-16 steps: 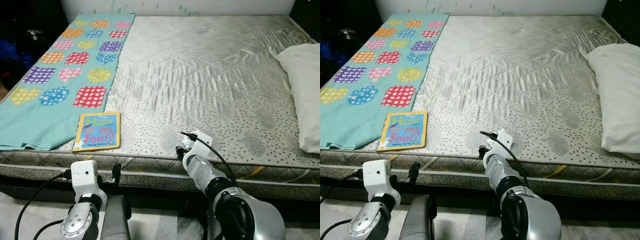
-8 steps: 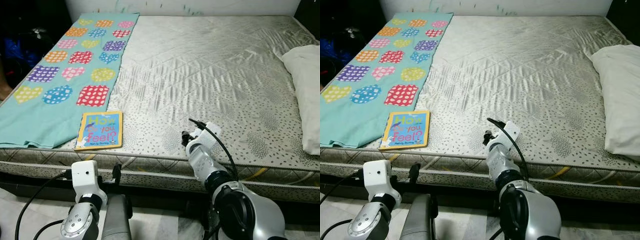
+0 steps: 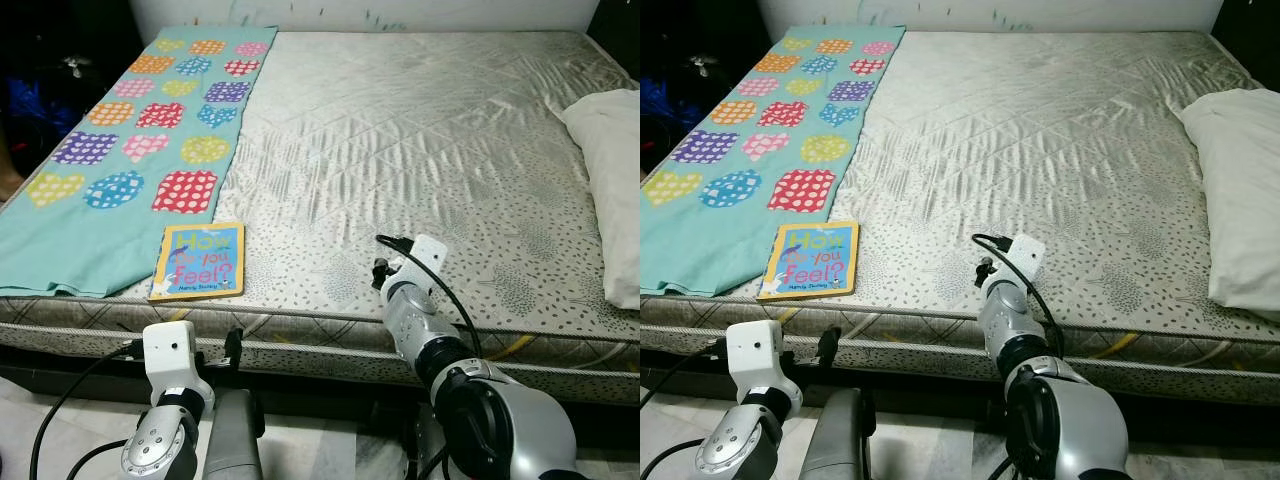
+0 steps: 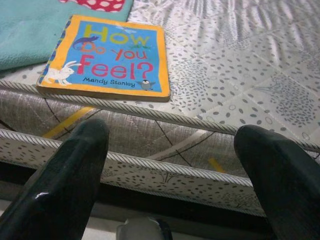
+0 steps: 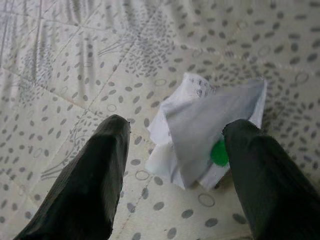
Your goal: Clean up the room
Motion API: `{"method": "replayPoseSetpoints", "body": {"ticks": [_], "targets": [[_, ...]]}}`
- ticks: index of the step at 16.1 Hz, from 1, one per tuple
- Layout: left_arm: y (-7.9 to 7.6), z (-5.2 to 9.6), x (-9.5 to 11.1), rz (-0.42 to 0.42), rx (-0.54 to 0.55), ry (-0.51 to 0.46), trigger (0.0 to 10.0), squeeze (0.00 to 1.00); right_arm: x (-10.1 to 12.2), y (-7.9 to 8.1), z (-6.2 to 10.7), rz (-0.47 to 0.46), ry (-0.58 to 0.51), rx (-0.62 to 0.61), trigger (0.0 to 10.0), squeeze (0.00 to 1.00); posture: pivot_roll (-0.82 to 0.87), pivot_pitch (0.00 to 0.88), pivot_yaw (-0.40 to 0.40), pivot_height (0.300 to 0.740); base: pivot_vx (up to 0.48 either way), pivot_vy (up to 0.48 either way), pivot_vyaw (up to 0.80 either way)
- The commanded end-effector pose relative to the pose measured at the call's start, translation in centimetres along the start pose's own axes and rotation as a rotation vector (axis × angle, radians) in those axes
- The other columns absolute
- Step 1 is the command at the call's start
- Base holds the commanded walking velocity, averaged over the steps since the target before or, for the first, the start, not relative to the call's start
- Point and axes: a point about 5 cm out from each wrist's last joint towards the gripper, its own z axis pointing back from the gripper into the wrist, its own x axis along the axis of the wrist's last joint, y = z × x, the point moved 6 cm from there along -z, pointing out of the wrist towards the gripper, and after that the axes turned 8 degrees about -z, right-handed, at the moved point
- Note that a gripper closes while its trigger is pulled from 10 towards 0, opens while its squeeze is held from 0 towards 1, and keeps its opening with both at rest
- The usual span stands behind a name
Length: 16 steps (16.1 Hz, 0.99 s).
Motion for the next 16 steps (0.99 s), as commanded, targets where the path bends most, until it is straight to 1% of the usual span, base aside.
{"method": "replayPoseSetpoints", "body": {"ticks": [1, 2, 3, 4, 6, 7, 9, 10, 11, 13, 16], "targets": [[0.5, 0.1, -0.2, -0.011, 0.018, 0.012, 10.0, 0.00, -0.3, 0.6, 0.1, 0.047, 0.001, 0.007, 0.0, 0.00, 0.26, 0.057, 0.018, 0.555, 0.000, 0.000, 0.00], [0.5, 0.1, -0.2, -0.012, 0.019, 0.013, 10.0, 0.00, -0.4, 0.7, 0.2, 0.069, 0.001, 0.014, 0.0, 0.00, 0.26, 0.057, 0.018, 0.555, 0.000, 0.000, 0.00], [0.5, 0.1, -0.2, -0.012, 0.019, 0.013, 10.0, 0.00, -0.6, 0.9, 0.2, 0.083, 0.003, 0.023, 3.2, 0.00, 0.26, 0.056, 0.017, 0.555, 0.000, 0.000, 0.00], [0.5, 0.1, -0.2, -0.012, 0.020, 0.013, 10.0, 0.00, -0.8, 1.0, 0.3, 0.100, 0.008, 0.021, 10.0, 0.00, 0.26, 0.057, 0.017, 0.555, 0.000, 0.000, 0.00], [0.5, 0.1, -0.2, -0.011, 0.019, 0.013, 10.0, 0.00, -1.2, 0.8, 0.3, 0.128, 0.018, 0.018, 10.0, 0.00, 0.26, 0.057, 0.017, 0.555, 0.000, 0.000, 0.00], [0.4, 0.1, -0.2, -0.011, 0.019, 0.014, 10.0, 0.00, -1.7, 0.3, 0.4, 0.154, 0.029, -0.001, 10.0, 0.00, 0.26, 0.058, 0.016, 0.555, 0.000, 0.000, 0.00], [0.4, 0.1, -0.3, -0.011, 0.020, 0.016, 10.0, 0.00, -2.1, -0.4, 0.4, 0.188, 0.032, -0.020, 10.0, 0.00, 0.26, 0.060, 0.016, 0.555, 0.000, 0.000, 0.00], [0.4, 0.1, -0.3, -0.011, 0.020, 0.016, 10.0, 0.00, -2.2, -0.6, 0.4, 0.192, 0.033, -0.025, 10.0, 0.00, 0.26, 0.060, 0.016, 0.555, 0.000, 0.000, 0.00], [0.4, 0.2, -0.3, -0.012, 0.020, 0.017, 10.0, 0.00, -2.4, -1.3, 0.4, 0.194, 0.038, -0.049, 10.0, 0.00, 0.27, 0.061, 0.017, 0.555, 0.000, 0.000, 0.00], [0.4, 0.4, -0.3, -0.014, 0.021, 0.019, 10.0, 0.00, -2.6, -2.1, 0.4, 0.183, 0.044, -0.073, 10.0, 0.00, 0.27, 0.067, 0.020, 0.555, 0.000, 0.000, 0.00], [0.5, 0.6, -0.4, -0.016, 0.022, 0.022, 10.0, 0.00, -2.7, -2.4, 0.4, 0.183, 0.046, -0.080, 10.0, 0.00, 0.28, 0.072, 0.021, 0.555, 0.000, 0.000, 0.00]]}}
